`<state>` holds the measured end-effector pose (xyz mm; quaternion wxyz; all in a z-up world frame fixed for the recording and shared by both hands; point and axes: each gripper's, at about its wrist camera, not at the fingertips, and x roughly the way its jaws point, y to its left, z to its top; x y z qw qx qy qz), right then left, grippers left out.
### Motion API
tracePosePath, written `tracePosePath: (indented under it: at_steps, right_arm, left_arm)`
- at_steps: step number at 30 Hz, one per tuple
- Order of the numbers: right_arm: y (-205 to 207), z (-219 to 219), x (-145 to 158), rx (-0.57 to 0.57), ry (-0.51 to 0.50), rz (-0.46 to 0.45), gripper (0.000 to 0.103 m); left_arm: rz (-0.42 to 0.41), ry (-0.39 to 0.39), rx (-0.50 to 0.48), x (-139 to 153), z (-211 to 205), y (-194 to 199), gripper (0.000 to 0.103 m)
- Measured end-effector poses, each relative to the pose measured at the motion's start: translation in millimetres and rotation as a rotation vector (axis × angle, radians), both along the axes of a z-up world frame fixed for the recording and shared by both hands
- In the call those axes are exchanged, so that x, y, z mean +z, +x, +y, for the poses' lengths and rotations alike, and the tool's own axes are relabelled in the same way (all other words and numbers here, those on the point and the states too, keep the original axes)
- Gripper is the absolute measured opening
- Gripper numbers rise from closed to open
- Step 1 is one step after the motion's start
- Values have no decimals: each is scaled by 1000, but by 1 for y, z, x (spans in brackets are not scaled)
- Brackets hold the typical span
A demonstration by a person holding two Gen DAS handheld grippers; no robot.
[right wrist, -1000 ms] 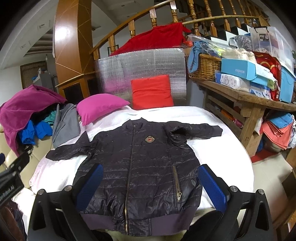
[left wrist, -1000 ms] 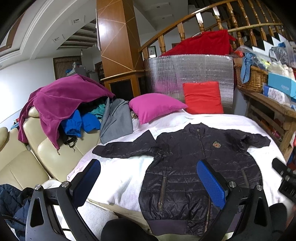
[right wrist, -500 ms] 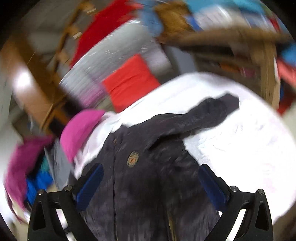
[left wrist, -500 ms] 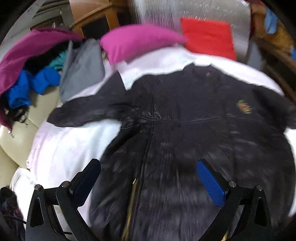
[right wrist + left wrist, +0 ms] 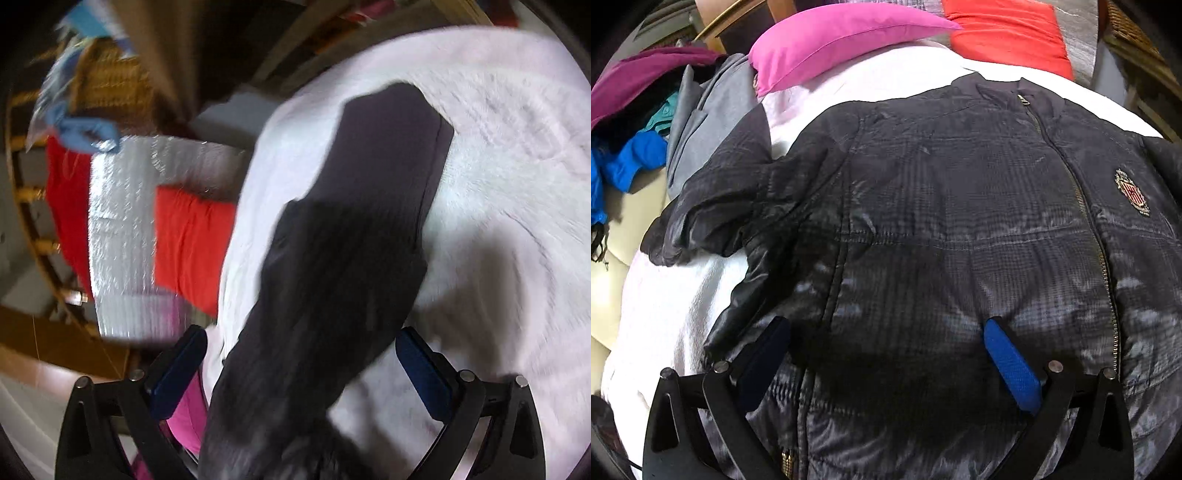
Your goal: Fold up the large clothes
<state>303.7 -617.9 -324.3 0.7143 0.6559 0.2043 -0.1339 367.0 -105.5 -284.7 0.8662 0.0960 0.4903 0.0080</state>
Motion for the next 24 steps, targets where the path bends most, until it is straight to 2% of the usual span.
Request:
tracePosePath:
  at_steps: [1,2,3,4,5,7,10,13,14,15,18,21,22,23,24]
  right_arm:
    - [3,-3,-1,-11,-12,7,87]
    - [6,-5,0,-21,-38,11,70]
    - [11,-5,2,-15,-70,19,59]
    - [17,-4,4,0,-90,32,36]
    - [20,-1,6,8,-102,45,29]
    - [21,5,21,3,-163,35,29]
    - [30,30,72,66,-318,-62,29]
    - [36,68,112,147,-433,-161,29]
    - [40,83,122,183,-458,-193,29]
    - [47,100,131,228,-477,-227,29]
    - [67,158,138,382,-505,-276,30]
    - [95,209,136,525,-540,-268,32]
    - [105,226,130,579,-532,-252,39]
    - [111,243,122,631,-507,-236,64]
    - [123,259,109,689,-464,-204,79]
  left_arm:
    - [6,-10,2,-1,1,0,103]
    - [15,-38,14,-2,4,-1,103]
    - [18,-57,24,-3,6,1,103]
    - [28,-81,38,-3,9,0,103]
    - [36,-96,47,-2,11,0,103]
    - [43,-95,54,0,11,-3,103]
    - [43,-94,65,3,12,-9,103]
    - [127,-89,24,8,15,-8,103]
    - [125,-96,9,12,15,-7,103]
    - [107,-101,13,18,17,-9,103]
    - [-26,-101,80,44,35,-23,103]
    - [-122,-95,136,64,54,-32,103]
    - [-145,-90,164,69,61,-35,103]
    - [-160,-93,189,72,68,-37,103]
    - [-168,-104,209,77,75,-37,103]
